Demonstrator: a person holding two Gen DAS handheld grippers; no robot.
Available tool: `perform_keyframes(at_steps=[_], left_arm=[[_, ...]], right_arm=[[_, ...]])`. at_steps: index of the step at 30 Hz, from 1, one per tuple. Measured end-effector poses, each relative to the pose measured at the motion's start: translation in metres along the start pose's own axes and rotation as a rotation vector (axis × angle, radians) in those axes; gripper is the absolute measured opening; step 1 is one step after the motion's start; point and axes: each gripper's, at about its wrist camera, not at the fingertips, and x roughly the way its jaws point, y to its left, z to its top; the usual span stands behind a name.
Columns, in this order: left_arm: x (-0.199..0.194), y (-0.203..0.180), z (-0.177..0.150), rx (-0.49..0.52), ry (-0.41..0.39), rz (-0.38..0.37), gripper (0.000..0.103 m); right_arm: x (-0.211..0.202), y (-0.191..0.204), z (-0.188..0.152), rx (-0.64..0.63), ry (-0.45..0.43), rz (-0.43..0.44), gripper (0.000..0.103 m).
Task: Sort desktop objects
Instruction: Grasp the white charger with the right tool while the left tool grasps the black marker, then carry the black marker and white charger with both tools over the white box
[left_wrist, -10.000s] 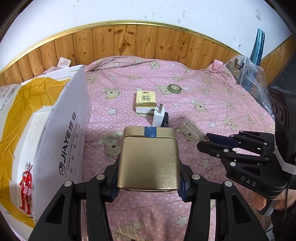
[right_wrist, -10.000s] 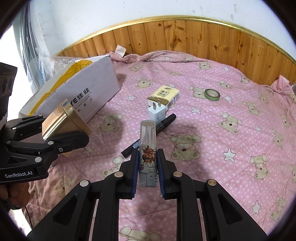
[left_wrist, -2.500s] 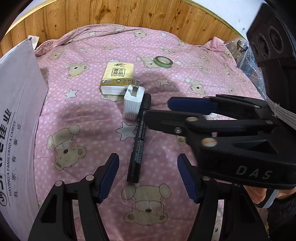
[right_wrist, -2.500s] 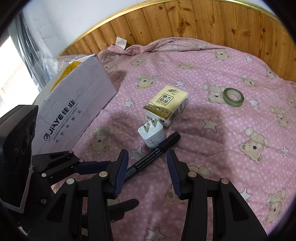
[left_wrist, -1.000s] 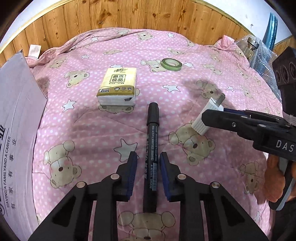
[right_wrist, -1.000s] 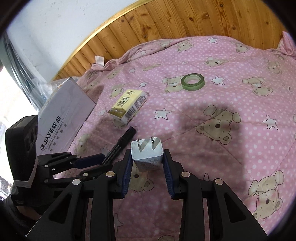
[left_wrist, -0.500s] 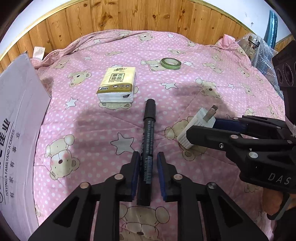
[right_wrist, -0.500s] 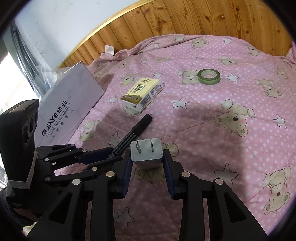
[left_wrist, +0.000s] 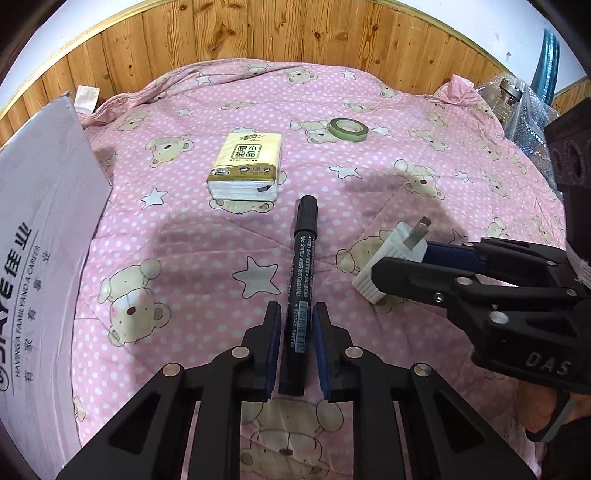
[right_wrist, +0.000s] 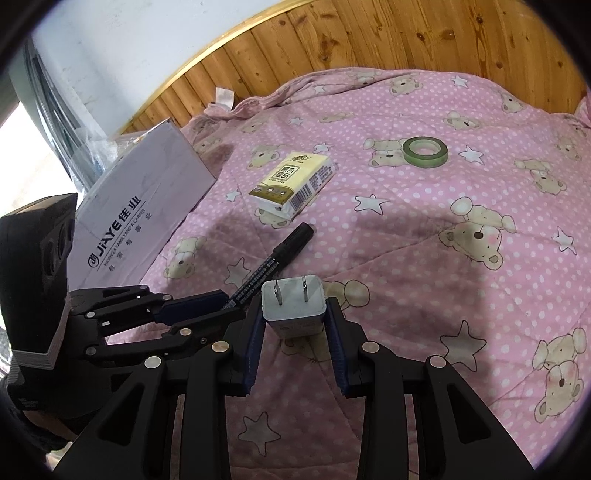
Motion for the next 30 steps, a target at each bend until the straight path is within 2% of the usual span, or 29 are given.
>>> perform_keyframes(at_steps=[4,7,8,10,19,23,25,27,30], left_arm=[[0.007,-0.002,0.003,0.008,-0.010,0.002,0.025],[0.011,-0.004,0.006,0.013,-0.017,0.004,0.026],[0.012,-0.003,0.007,0.014,-0.017,0.003,0.025],[0.010,-0.001,0.007,0.017,-0.009,-0.003,0.014],[-0.008,0.006,0.000,0.001,-0.020,-0.010,0.014],[-0.001,0.006,-0.002,-0.006,-0.009,0.004,0.014],[0.003,0.008,-0.003,-0.022,-0.008,-0.002,0.018],[0.004,0.008,-0.003,-0.031,-0.016,-0.013,0.029],[0.006,0.005,-0.002,-0.027,-0.027,-0.014,0.032]], right_arm=[[-0.001,-0.003,0.001,0.007,-0.002,0.005,0.035],[0.000,-0.004,0.001,0.008,-0.002,0.008,0.035],[0.000,-0.004,0.001,0.007,-0.002,0.008,0.035],[0.000,-0.003,0.001,0.006,-0.002,0.007,0.035],[-0.004,0.001,0.000,-0.001,-0.014,0.005,0.034],[0.000,0.003,-0.001,-0.010,-0.002,0.008,0.035],[0.000,0.004,-0.002,-0.017,-0.006,-0.010,0.037],[0.000,0.004,-0.003,-0.023,-0.012,-0.033,0.051],[0.001,0.003,-0.003,-0.027,-0.016,-0.037,0.052]])
